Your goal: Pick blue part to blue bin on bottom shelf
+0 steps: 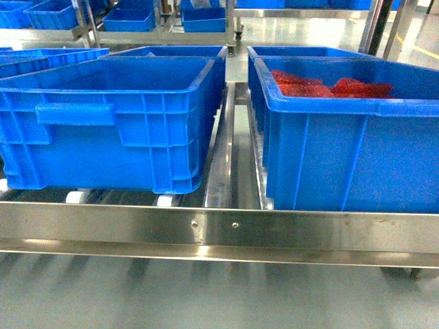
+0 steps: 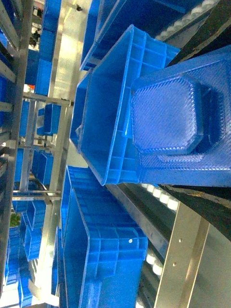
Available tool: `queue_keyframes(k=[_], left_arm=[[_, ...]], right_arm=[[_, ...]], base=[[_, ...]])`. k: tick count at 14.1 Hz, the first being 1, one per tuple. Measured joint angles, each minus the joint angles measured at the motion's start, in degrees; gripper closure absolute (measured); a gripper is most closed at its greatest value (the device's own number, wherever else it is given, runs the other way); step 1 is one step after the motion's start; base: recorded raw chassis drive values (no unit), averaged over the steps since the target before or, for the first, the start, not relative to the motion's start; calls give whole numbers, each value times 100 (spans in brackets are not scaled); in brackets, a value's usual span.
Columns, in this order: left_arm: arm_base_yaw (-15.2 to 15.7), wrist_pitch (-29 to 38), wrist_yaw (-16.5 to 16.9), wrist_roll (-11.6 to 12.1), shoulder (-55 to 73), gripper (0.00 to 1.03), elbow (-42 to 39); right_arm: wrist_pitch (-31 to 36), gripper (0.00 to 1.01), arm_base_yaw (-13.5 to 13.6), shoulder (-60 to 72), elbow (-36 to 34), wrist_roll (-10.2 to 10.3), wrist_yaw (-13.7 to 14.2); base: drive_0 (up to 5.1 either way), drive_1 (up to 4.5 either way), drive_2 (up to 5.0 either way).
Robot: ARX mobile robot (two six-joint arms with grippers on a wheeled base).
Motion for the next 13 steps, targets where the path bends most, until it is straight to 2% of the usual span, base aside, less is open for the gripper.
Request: queue_keyframes(k=[13], left_arm=[[0, 9, 0, 0, -9, 59, 0]], right_arm=[[7, 3, 0, 0, 0, 0, 0]], base=[[0, 0, 0]])
